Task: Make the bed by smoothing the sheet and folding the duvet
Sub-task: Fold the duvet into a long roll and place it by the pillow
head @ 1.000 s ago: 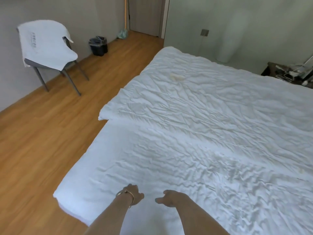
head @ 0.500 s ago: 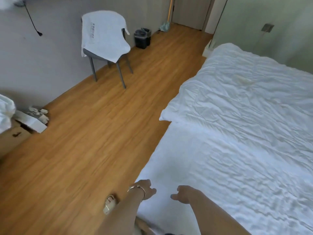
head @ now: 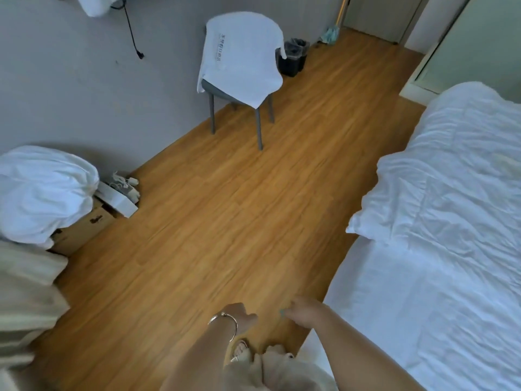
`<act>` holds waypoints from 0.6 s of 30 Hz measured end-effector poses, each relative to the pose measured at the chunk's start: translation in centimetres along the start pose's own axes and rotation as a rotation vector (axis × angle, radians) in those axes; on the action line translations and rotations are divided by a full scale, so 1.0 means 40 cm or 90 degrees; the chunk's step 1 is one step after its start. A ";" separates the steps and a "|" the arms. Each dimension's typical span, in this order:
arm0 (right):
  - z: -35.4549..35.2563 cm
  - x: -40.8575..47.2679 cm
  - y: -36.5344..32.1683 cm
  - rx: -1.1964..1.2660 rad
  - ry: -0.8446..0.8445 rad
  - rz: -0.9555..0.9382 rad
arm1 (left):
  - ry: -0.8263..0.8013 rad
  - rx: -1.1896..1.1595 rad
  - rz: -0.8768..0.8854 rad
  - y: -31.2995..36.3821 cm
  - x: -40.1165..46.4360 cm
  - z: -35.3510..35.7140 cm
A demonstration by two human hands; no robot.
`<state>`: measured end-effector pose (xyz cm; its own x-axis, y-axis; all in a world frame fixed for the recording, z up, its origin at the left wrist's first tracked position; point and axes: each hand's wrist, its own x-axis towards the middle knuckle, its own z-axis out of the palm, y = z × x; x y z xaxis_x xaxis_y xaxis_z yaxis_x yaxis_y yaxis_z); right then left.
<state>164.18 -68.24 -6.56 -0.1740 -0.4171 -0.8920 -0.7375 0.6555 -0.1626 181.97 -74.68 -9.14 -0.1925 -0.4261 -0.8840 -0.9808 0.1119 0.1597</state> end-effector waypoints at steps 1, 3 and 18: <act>-0.019 0.008 -0.027 -0.021 -0.002 0.003 | -0.001 -0.002 0.003 -0.008 0.010 -0.008; -0.051 0.034 -0.068 -0.035 -0.011 -0.008 | -0.001 -0.012 0.007 -0.019 0.030 -0.027; -0.636 0.433 -0.189 0.000 -0.014 -0.060 | 0.056 -0.055 -0.003 0.278 0.346 -0.653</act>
<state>150.14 -96.44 -10.07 -0.0899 -0.4624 -0.8821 -0.7499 0.6143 -0.2456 167.58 -102.77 -8.11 -0.1865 -0.5042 -0.8432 -0.9799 0.0336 0.1966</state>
